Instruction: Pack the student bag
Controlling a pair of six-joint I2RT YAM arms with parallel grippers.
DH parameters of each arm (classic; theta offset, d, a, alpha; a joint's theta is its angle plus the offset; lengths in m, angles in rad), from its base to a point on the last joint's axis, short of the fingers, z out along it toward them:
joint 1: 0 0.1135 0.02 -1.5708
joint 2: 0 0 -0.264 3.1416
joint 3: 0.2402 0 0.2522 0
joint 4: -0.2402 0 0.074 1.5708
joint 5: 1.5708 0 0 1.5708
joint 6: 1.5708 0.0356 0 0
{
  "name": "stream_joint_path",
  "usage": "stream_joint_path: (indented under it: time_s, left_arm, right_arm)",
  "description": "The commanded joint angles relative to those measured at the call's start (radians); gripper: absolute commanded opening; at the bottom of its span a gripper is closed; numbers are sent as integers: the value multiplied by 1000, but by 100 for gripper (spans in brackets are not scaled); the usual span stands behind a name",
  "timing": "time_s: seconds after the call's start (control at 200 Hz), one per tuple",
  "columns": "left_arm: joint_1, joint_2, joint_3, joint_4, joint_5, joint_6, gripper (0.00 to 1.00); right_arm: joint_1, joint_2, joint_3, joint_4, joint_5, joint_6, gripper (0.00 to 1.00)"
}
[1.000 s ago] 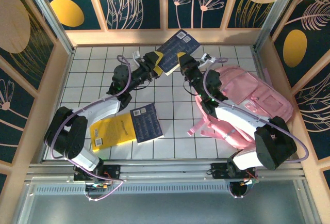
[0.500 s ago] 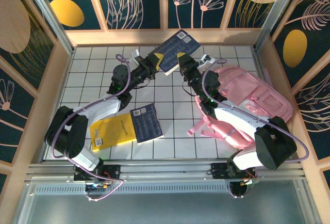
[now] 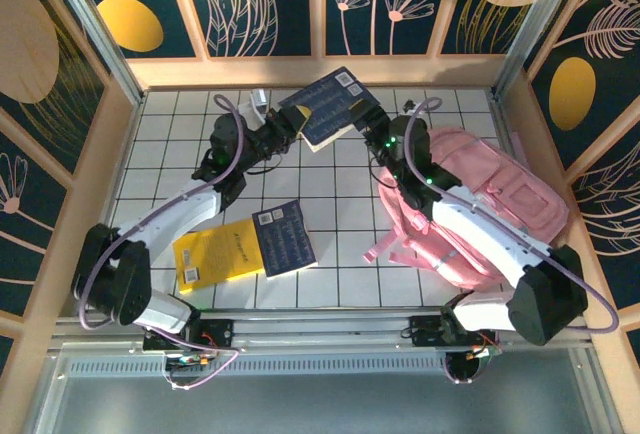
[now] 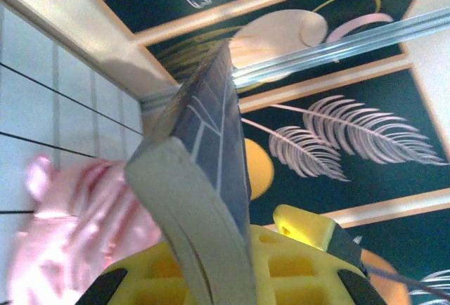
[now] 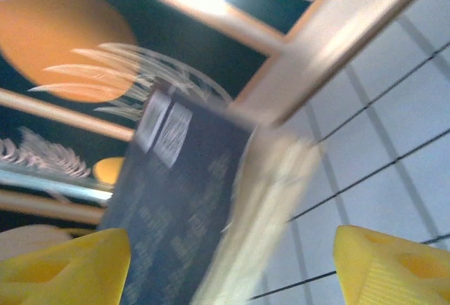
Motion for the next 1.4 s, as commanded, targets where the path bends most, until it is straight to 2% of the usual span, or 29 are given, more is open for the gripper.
stream_joint_path:
  time_s: [0.0, 0.07, 0.145, 0.27, 0.385, 0.526, 0.611, 0.781, 1.296, 1.397]
  left_arm:
    - [30, -81, 63, -226, -12, 245, 0]
    - [45, -90, 87, -336, 11, 330, 0]
    - [61, -91, 89, -382, 86, 391, 0]
    - [84, -79, 84, -412, 241, 452, 0]
    - [105, -78, 56, -386, 332, 446, 0]
    - [117, -89, 32, -367, 376, 446, 0]
    - [120, -98, 27, -373, 381, 462, 0]
    - [123, -111, 21, -389, 379, 483, 0]
    - [126, -102, 14, -396, 377, 499, 0]
    - [128, -100, 14, -396, 377, 498, 0]
  right_arm:
    - [-78, -71, 33, -283, 57, -138, 74]
    - [-208, -53, 104, -417, -92, -180, 72]
    - [-329, 5, 193, -549, -240, -240, 74]
    - [-447, 107, 330, -764, -257, -258, 79]
    - [-547, 176, 394, -854, -299, -297, 81]
    - [-638, 234, 393, -847, -374, -334, 73]
    - [-666, 280, 396, -844, -439, -343, 68]
    - [-683, 296, 369, -812, -449, -319, 52]
    - [-687, 328, 240, -696, -502, -310, 50]
    - [-687, 350, 240, -675, -506, -315, 46]
